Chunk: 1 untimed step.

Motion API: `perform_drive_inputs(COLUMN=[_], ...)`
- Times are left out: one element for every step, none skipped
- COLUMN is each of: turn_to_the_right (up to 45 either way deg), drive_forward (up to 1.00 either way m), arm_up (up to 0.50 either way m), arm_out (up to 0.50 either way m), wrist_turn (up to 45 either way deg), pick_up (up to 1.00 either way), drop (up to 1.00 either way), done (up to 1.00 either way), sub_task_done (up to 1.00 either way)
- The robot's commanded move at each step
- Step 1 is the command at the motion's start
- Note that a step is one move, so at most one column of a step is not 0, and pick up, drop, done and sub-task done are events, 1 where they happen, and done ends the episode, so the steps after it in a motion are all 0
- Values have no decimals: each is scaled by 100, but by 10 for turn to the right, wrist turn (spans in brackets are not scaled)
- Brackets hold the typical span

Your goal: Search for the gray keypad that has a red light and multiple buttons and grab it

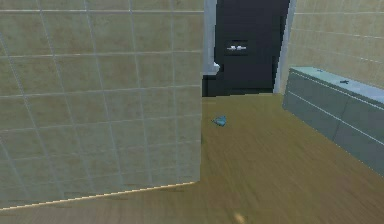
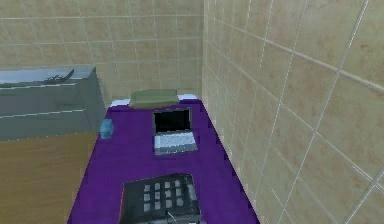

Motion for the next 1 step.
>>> perform_drive_inputs(turn_to_the_right=[0], drive_forward=[0], arm_up=[0], arm_out=[0], wrist_turn=[0], pick_up=[100], drop=[0], done=[0], sub_task_done=[0])
